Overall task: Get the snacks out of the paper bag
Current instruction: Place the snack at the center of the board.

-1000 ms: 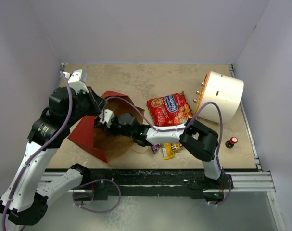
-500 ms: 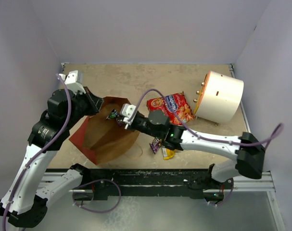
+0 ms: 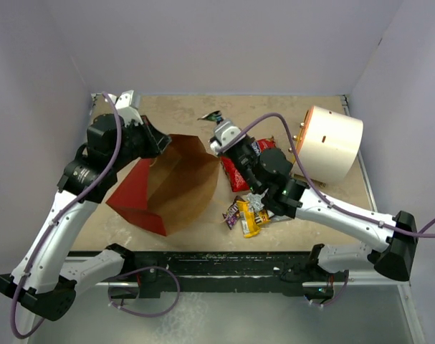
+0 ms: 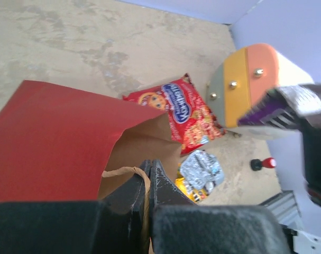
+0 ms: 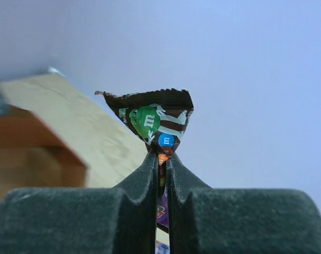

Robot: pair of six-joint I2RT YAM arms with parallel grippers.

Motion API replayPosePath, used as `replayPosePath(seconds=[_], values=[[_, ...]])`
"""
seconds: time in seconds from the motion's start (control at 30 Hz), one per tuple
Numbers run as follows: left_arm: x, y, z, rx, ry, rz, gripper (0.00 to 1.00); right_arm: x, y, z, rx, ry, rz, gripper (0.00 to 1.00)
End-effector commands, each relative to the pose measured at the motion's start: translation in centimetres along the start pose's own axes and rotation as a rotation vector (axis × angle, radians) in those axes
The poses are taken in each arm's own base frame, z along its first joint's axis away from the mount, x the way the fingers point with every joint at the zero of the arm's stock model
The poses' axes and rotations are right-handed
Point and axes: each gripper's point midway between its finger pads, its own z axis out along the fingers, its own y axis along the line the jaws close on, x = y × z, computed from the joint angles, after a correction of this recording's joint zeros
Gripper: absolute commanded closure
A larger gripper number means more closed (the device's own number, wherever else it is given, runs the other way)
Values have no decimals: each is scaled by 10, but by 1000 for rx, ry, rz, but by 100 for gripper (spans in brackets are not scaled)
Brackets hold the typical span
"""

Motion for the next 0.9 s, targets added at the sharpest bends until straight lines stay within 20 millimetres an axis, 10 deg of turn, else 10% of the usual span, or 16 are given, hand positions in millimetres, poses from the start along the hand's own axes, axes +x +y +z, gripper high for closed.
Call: replayPosePath(seconds=[0.0,0.23,0.57,0.87], values=[[-50,-57,-20,215,-111,-43,100,14,-72,-5,280,61,86,92],[-78,-71,-33,233,-187,-139,100,28,-94,-11,334,67,163,93],[-47,35,-10,-274,-117,-330,100,14,-110,-12,357,48,176,93],[-24,107,-27,-503,-97,-320,99,44,-95,-22,321,152,219,92]])
